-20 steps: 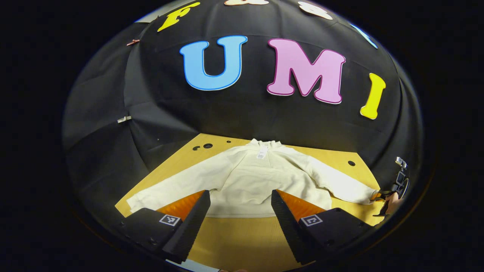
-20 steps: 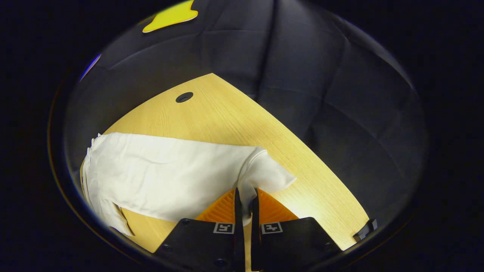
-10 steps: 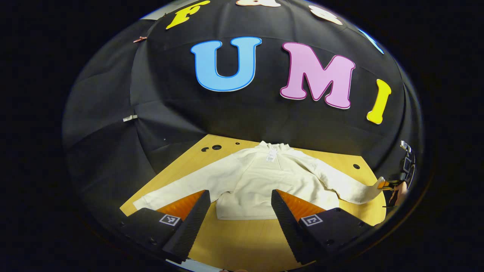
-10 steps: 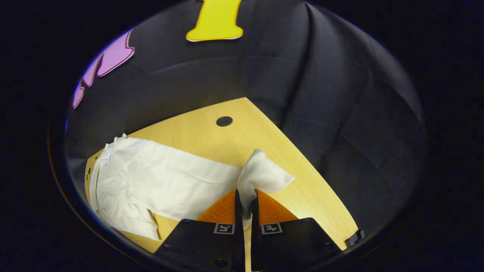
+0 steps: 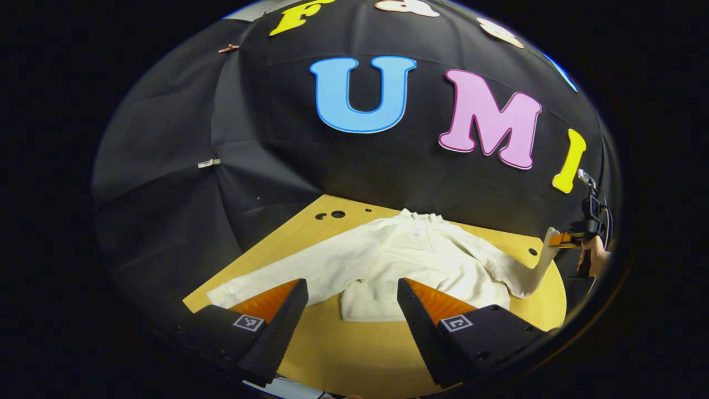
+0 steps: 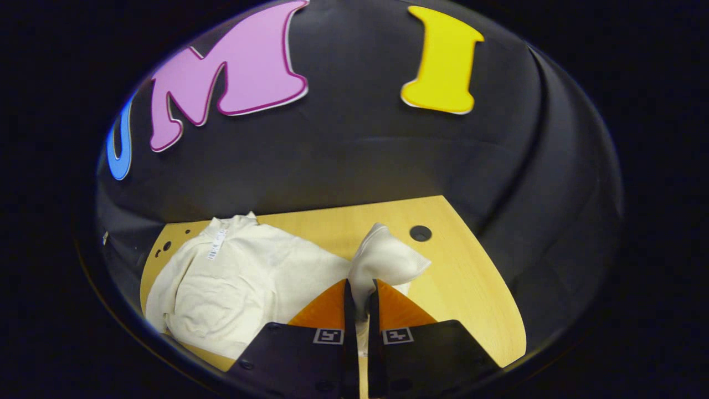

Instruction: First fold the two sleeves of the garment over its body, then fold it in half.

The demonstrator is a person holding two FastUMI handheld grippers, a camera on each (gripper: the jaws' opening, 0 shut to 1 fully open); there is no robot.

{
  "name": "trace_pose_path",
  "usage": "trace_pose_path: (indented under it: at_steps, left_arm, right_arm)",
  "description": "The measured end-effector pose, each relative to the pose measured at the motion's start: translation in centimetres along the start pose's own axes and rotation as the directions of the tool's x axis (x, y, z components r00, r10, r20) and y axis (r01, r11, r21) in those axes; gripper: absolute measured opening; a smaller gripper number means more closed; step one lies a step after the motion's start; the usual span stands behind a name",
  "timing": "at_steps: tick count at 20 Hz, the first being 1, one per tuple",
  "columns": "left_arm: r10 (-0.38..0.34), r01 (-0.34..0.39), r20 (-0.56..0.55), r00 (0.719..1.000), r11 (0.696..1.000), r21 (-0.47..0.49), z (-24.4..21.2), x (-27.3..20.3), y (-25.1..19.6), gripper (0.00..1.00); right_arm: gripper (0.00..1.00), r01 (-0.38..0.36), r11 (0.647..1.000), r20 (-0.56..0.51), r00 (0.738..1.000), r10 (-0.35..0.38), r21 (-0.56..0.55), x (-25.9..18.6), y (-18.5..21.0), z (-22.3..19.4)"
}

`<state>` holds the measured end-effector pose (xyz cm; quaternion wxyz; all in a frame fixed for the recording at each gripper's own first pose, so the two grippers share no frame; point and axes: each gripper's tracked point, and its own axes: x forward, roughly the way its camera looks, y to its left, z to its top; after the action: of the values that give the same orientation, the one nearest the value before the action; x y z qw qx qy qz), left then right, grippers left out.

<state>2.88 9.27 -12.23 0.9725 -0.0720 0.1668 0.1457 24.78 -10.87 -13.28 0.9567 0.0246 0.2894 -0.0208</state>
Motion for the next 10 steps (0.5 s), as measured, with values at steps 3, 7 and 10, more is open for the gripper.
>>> trace_pose_path:
  at_steps: [3,7,10]
  left_arm:
    - [0.024,-0.025,-0.005,1.000,1.000,-0.013,-0.4,0.0,1.7,1.00]
    - [0.052,-0.053,-0.019,0.998,0.998,-0.042,-0.8,0.0,3.8,1.00]
    - [0.065,-0.067,-0.036,0.997,0.996,-0.057,-1.4,0.4,4.7,0.99]
  right_arm:
    - [0.10,-0.050,0.998,0.003,0.999,0.050,0.033,0.4,4.0,0.2]
    - [0.10,-0.102,0.989,-0.009,0.995,0.104,0.106,0.8,8.1,-0.2]
    - [0.10,-0.114,0.984,-0.021,0.993,0.118,0.134,1.0,9.5,-0.9]
